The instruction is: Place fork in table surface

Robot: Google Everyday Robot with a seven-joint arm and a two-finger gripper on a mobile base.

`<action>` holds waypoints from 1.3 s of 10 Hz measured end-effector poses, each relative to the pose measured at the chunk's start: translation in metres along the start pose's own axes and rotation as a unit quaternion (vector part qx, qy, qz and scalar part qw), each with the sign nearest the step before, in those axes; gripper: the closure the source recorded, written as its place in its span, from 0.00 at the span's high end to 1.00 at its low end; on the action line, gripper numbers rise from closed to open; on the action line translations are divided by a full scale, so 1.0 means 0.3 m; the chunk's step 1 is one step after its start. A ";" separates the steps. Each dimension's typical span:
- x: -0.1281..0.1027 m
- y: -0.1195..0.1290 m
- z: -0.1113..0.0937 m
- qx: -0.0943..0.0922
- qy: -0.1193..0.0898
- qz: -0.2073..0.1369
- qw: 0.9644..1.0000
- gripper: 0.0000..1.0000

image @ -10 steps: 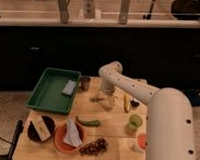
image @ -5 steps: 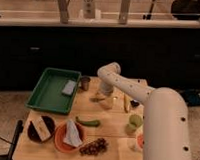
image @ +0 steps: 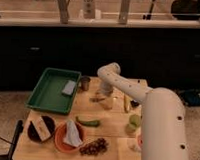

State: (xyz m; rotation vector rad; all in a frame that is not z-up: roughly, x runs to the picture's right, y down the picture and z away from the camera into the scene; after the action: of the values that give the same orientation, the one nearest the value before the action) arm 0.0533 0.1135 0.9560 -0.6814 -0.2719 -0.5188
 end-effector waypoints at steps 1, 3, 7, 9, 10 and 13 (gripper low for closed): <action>0.000 -0.001 -0.002 0.000 0.000 0.000 1.000 0.42; 0.001 -0.008 -0.021 0.003 0.001 0.000 1.000 0.20; 0.003 0.005 -0.038 -0.003 0.003 -0.001 1.000 0.00; 0.028 -0.001 -0.038 -0.003 0.003 0.008 1.000 0.00; 0.050 -0.005 -0.041 0.000 0.005 0.012 1.000 0.00; 0.065 0.002 -0.047 0.000 0.010 0.016 1.000 0.00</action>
State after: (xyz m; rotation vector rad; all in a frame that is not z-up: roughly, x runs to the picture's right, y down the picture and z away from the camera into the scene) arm 0.0710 0.0975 0.9530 -0.6795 -0.2410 -0.4956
